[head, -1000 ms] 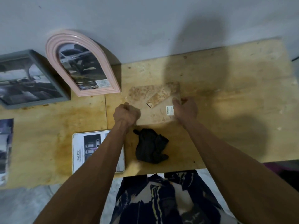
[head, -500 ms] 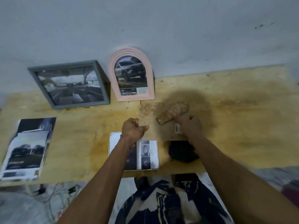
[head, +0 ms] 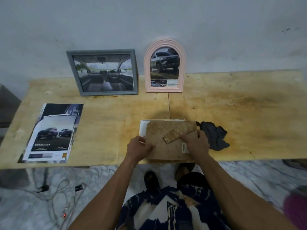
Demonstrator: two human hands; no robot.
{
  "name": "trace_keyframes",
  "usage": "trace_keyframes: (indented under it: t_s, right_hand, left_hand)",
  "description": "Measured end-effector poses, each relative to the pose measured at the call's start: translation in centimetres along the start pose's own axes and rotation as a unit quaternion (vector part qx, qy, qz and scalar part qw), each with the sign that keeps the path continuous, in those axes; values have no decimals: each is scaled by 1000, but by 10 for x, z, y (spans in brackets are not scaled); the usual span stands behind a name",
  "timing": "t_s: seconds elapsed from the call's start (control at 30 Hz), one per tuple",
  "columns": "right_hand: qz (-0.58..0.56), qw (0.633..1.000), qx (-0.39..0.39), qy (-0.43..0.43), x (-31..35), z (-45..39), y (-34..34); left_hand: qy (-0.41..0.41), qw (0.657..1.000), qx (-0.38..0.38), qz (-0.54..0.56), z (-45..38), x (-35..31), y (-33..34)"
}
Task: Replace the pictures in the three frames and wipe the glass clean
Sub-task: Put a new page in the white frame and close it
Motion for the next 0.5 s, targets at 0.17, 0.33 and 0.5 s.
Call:
trace_keyframes:
  t_s: [0.17, 0.33, 0.5]
  right_hand:
    - [-45, 999, -9, 4, -10, -5, -10]
    - [-24, 999, -33, -5, -3, -15, -23]
    - [-3, 999, -34, -12, 2, -18, -18]
  left_hand:
    - [-8, 995, -89, -49, -2, 15, -25]
    - [6, 993, -56, -106, -17, 20, -30]
    - [3, 995, -34, -98, -23, 20, -25]
Point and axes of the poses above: each hand's wrist, its own z-axis away from the middle knuckle, its own y-axis out of the palm, x = y × z, the point moved 6 cm from there along -z, towards the middle knuckle, and after that the axes turned 10 degrees about y, right-handed, at the moved point
